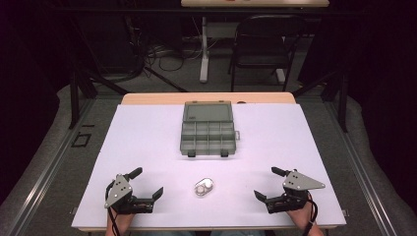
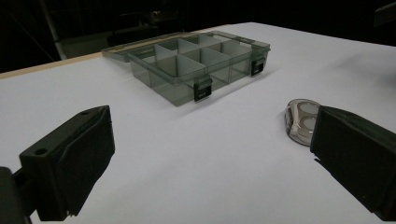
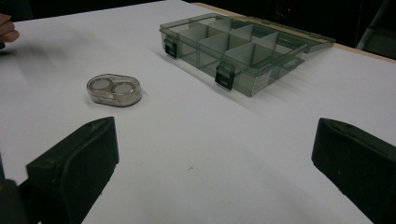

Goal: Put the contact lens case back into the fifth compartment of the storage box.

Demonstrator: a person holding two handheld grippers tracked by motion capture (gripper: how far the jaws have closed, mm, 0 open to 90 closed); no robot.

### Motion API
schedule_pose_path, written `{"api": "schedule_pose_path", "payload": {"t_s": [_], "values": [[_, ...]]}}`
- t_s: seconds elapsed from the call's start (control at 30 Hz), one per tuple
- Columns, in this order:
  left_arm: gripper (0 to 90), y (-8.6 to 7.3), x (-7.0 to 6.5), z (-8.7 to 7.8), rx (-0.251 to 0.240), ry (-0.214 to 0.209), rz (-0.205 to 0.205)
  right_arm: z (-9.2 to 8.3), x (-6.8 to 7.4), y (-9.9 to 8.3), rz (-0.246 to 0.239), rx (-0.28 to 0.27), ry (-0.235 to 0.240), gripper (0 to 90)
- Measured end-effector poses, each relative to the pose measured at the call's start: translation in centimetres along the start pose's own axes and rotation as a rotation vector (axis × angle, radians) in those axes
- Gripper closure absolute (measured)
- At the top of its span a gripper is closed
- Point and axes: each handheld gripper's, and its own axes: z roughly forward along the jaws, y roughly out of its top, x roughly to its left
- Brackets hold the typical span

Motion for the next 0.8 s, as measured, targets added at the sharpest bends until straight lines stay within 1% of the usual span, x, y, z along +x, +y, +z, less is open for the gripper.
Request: {"api": "schedule_pose_path", "payload": {"t_s": [0.1, 0.27, 0.43, 0.6, 0.7, 0.77, 0.8], "values": [[0.0, 0.1, -0.1, 0.1, 0.003, -0.001, 0.004, 0.0, 0.0, 0.0, 0.0, 0.003, -0.001, 0.4], [0.0, 0.6, -0.7, 0.7, 0.019, -0.01, 0.001, 0.2, 0.0, 0.0, 0.001, 0.007, 0.005, 0.5], [0.0, 0.9, -1.2, 1.2, 0.035, -0.006, 0.001, 0.4, 0.0, 0.2, -0.003, 0.011, 0.008, 0.6], [0.0, 1.3, -1.8, 2.3, 0.073, -0.024, 0.003, 0.5, 0.1, 0.2, -0.001, 0.015, 0.013, 0.6], [0.0, 1.6, -2.1, 2.9, 0.093, -0.031, 0.013, 0.4, 0.1, 0.3, -0.002, 0.017, 0.011, 0.6], [0.0, 1.7, -2.2, 3.1, 0.092, -0.034, 0.012, 0.4, 0.1, 0.2, -0.001, 0.016, 0.011, 0.7], [0.0, 1.8, -2.3, 3.5, 0.103, -0.039, 0.012, 0.4, 0.0, 0.2, 0.004, 0.015, 0.01, 0.6]]}}
